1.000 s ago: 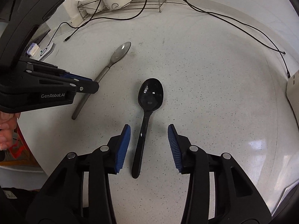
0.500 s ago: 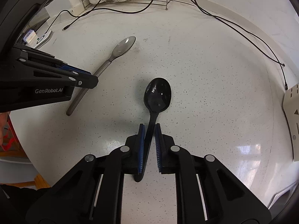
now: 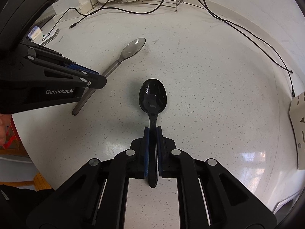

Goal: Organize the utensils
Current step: 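Lift both held spoons upright and carry them toward the cream holder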

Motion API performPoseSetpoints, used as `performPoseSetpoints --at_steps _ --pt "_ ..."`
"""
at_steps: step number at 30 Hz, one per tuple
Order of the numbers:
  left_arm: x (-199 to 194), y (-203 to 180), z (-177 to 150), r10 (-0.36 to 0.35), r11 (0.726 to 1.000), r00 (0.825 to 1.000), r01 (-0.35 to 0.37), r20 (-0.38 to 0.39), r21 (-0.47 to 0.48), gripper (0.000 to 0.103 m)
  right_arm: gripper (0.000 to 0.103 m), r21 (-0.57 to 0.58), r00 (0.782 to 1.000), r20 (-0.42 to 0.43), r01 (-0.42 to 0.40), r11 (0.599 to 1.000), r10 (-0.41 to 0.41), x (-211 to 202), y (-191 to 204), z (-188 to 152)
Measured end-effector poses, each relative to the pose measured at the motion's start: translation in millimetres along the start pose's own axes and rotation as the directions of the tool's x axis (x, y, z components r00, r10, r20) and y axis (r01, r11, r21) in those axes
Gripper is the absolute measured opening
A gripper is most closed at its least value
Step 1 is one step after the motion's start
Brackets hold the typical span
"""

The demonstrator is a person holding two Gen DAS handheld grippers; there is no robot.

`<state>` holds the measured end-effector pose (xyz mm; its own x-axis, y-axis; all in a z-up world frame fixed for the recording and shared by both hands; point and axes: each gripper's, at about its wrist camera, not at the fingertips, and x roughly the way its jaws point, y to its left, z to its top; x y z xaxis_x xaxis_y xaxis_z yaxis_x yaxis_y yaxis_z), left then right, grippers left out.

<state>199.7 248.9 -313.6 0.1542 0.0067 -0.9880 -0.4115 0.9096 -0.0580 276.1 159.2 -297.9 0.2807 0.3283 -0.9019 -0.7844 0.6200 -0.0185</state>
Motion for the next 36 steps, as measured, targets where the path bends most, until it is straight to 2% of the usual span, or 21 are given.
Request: performPoseSetpoints --at_steps 18,36 --pt "1 -1 -3 -0.001 1.0 1.0 0.002 0.008 -0.008 0.011 0.007 0.01 1.0 0.01 -0.005 1.0 0.005 -2 -4 -4" --pt "-27 7 4 -0.009 1.0 0.998 0.008 0.064 0.01 0.011 0.007 0.064 0.999 0.046 0.017 0.998 -0.02 -13 -22 0"
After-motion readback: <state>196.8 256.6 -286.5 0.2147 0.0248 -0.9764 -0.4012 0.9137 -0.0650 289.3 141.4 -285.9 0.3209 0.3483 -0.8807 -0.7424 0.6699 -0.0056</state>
